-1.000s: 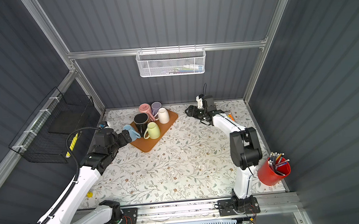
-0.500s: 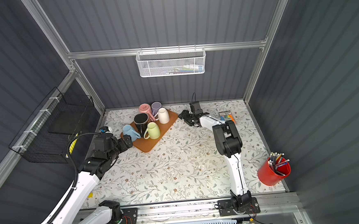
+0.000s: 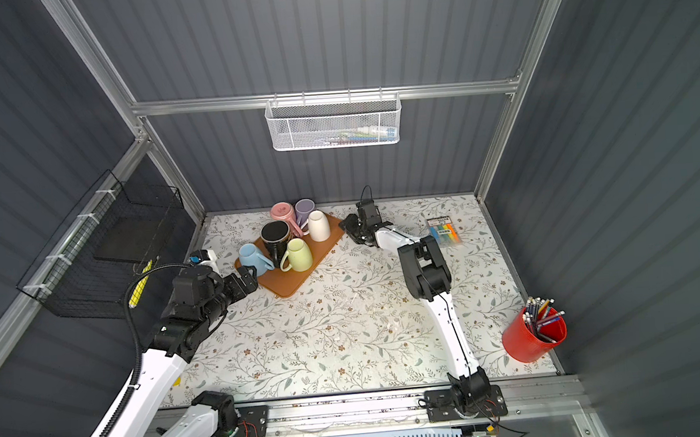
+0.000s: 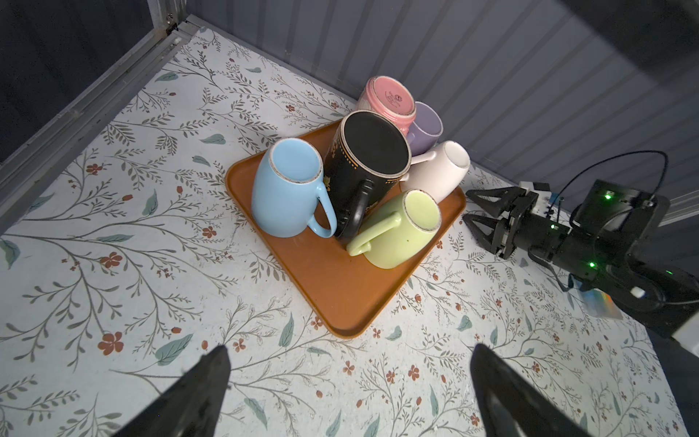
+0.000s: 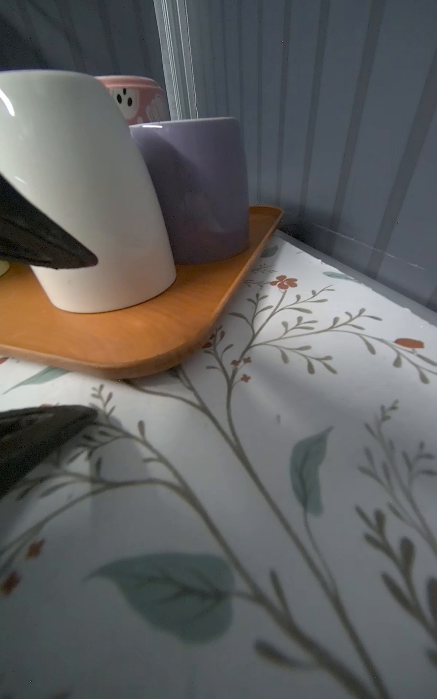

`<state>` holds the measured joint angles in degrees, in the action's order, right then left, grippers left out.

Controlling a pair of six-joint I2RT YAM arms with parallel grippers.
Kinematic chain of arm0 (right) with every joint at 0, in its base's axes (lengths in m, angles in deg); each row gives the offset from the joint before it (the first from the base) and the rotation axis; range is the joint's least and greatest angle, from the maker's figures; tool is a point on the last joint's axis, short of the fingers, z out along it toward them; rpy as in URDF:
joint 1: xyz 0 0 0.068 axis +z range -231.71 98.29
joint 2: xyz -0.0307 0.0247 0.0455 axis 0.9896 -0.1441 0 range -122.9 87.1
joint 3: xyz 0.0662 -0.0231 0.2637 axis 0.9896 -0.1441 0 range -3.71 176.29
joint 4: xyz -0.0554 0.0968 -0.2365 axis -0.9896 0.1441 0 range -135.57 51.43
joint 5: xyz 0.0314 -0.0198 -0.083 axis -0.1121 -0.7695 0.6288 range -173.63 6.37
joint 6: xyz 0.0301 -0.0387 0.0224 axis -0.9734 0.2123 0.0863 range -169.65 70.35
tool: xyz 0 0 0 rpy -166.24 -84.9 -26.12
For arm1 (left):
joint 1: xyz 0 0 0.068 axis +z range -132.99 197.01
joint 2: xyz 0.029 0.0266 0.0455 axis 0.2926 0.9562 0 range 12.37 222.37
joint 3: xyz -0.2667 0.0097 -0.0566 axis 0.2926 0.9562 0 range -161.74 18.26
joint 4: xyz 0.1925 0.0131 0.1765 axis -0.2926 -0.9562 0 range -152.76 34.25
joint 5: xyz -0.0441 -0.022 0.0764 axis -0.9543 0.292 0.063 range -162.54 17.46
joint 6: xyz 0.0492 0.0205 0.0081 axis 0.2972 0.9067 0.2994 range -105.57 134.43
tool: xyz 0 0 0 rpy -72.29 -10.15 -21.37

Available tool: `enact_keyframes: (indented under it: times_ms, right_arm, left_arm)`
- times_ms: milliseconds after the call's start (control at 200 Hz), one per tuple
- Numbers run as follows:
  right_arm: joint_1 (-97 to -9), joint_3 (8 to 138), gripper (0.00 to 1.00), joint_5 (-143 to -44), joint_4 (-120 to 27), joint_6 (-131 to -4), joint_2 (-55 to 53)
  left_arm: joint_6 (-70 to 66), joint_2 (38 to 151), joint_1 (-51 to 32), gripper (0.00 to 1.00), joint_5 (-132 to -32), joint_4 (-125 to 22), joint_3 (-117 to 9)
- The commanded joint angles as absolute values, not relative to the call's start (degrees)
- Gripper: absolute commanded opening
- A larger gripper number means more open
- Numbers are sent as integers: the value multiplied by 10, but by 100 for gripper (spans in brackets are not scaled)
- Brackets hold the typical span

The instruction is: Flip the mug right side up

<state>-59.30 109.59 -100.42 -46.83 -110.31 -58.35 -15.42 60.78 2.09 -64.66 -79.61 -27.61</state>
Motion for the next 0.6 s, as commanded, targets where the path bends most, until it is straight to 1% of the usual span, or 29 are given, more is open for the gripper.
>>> enact_keyframes:
  times_ms: [0,180,280,595]
  right_arm:
    - [-586,1129,56,-988,-452,-1120,-609]
    - [-583,1159,52,-977,-439,-1132,-633]
    - [-581,1158,47,-967,-434,-1134,-637]
    - [-575,1179,37,-936,-378,-1104,-642]
  left_arm:
    - [-159,598,21,99,-663,-812,-270]
    - [-157,599,21,98,-669,-811,-267]
    - [-156,598,21,98,-669,-810,-264]
    - [-160,597,21,99,-669,-812,-260]
